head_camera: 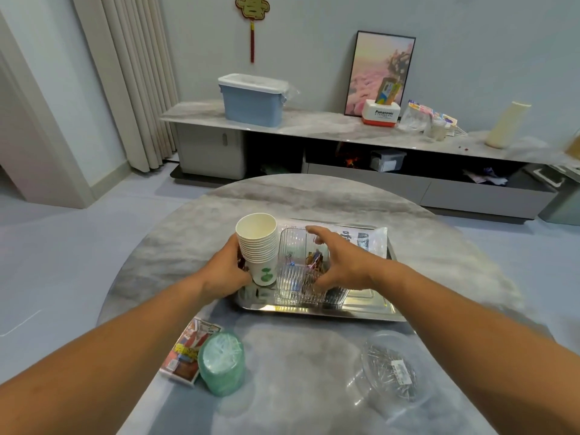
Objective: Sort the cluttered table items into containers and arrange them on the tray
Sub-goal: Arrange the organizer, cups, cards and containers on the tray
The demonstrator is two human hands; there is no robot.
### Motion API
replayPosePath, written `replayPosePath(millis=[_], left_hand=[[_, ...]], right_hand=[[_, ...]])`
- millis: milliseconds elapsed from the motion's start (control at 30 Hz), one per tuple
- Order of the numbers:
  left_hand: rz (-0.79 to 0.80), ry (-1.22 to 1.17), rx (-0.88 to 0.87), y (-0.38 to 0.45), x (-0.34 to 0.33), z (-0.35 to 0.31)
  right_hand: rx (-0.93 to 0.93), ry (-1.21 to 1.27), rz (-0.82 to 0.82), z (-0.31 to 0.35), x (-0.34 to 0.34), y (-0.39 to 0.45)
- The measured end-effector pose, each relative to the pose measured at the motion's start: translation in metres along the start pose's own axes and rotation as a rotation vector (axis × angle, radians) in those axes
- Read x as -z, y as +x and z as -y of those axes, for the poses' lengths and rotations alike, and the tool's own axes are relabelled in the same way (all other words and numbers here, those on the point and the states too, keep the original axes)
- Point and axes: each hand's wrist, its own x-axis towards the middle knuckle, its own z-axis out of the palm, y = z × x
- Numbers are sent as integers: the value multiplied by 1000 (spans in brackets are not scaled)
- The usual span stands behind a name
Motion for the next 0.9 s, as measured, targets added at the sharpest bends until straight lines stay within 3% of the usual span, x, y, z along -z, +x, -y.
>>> replayPosePath(millis=[133,267,433,633,900], left_hand=[[53,-50,-6,-8,4,-4],[-53,-140,-48,-12,-2,-10],[-60,0,-75,-10,3,-16],[-11,-27,-64,-8,-2,-20],[5,53,63,-20,6,-30]], right_hand=[[-25,-36,64,3,3,-6],[-58,-96,46,5,6,-13],[-86,-82,-3,-3,13,-19],[-42,-17,-101,-4,4,-12],[-57,38,-151,-13,16,-34]])
